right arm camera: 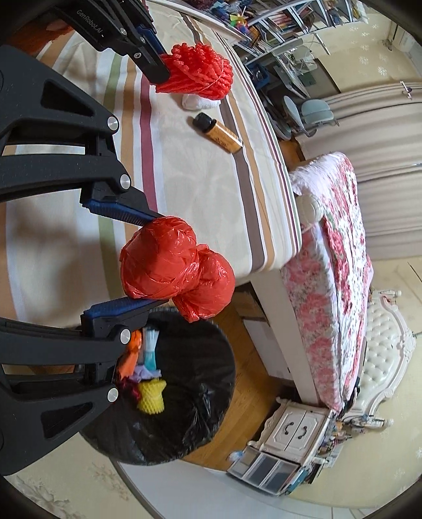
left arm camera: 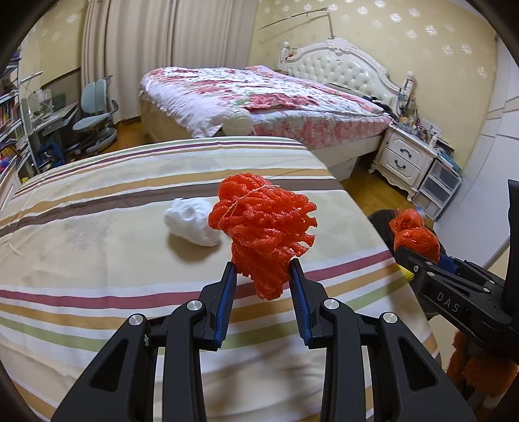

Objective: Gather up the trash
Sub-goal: 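Lift the orange mesh net with the left tool while the right tool carries the red bag, then open both tools over the black bin to drop the net and red bag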

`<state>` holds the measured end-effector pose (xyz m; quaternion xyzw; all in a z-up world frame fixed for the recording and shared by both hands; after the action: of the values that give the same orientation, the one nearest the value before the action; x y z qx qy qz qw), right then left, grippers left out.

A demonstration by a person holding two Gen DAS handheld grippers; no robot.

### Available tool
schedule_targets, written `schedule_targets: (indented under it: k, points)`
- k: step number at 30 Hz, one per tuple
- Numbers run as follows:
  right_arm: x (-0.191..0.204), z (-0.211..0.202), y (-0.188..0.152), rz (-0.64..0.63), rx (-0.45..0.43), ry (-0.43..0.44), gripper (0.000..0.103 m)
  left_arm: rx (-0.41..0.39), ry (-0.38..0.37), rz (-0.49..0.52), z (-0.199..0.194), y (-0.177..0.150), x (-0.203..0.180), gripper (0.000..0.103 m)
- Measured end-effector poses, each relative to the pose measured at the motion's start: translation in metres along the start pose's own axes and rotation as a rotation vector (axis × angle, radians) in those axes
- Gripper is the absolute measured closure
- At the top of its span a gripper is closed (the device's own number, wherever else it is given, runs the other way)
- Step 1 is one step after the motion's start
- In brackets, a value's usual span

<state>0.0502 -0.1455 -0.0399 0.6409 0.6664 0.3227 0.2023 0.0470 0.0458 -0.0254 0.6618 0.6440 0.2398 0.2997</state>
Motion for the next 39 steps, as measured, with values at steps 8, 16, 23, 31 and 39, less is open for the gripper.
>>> schedule_targets:
  k: [8, 16, 23, 31, 39]
  points:
    - [-0.038, -0.014, -0.002, 0.054, -0.030, -0.043, 0.063, -0.003, -0.045, 0.068, 0.002, 0.000, -0.036, 0.069]
    - [-0.070, -0.022, -0.006, 0.102, -0.045, -0.073, 0.063, -0.003, -0.078, 0.117, 0.007, 0.004, -0.067, 0.069]
    - [-0.094, -0.027, -0.008, 0.136, -0.054, -0.093, 0.063, -0.004, -0.101, 0.157, 0.013, 0.008, -0.097, 0.069]
    - [-0.117, -0.030, -0.007, 0.170, -0.066, -0.116, 0.063, -0.004, -0.116, 0.203, 0.024, 0.011, -0.131, 0.069]
    - [-0.143, -0.028, -0.004, 0.199, -0.067, -0.146, 0.062, 0.000, -0.118, 0.237, 0.038, 0.018, -0.160, 0.069]
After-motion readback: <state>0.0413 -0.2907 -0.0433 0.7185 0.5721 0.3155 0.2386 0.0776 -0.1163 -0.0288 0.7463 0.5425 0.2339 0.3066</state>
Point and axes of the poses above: each gripper's, at about its wrist camera, not at the fingertips, and z roughly the way its jaws point, x to its left, y to its top, the point moved 1 cm from there along z, roughly the way its jaws point, and after that the axes turned 5 degrees about y, right-handed, at the moved point
